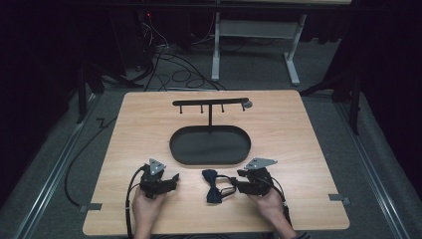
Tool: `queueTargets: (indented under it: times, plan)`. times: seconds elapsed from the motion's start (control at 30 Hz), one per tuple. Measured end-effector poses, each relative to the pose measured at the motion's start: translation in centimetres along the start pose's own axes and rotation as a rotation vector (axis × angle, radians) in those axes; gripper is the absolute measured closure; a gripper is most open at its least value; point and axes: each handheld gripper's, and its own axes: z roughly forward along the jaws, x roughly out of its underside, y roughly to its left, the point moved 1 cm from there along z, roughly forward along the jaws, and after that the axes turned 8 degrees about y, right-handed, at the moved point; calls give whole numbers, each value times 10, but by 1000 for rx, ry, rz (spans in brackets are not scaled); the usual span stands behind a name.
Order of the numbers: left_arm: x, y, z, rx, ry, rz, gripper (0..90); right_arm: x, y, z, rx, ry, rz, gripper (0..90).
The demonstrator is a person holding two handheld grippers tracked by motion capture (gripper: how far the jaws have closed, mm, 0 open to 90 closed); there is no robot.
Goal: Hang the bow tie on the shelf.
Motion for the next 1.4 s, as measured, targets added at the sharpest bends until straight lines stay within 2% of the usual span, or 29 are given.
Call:
queueTargets:
  times: [0.23,0.43,0.57,0.77,0.87,1.0,1.4]
  plan:
    - [0,0,0,0,0,0,291,-1,-1,7,-8,46,6,582]
    - [0,0,0,-2,2,3,286,1,-2,13,-14,82,0,666]
    - [0,-1,0,-3,4,6,284,1,1,14,-7,101,-25,728]
    - [0,-1,0,-4,5,7,284,0,4,12,-12,99,-39,805]
    - [0,-1,0,-4,5,7,284,1,3,10,-32,89,-51,824]
    - [0,-1,0,-5,5,8,284,1,2,8,-46,88,-45,835]
    - [0,-1,0,-7,5,10,282,-8,-2,-9,-63,26,-39,847]
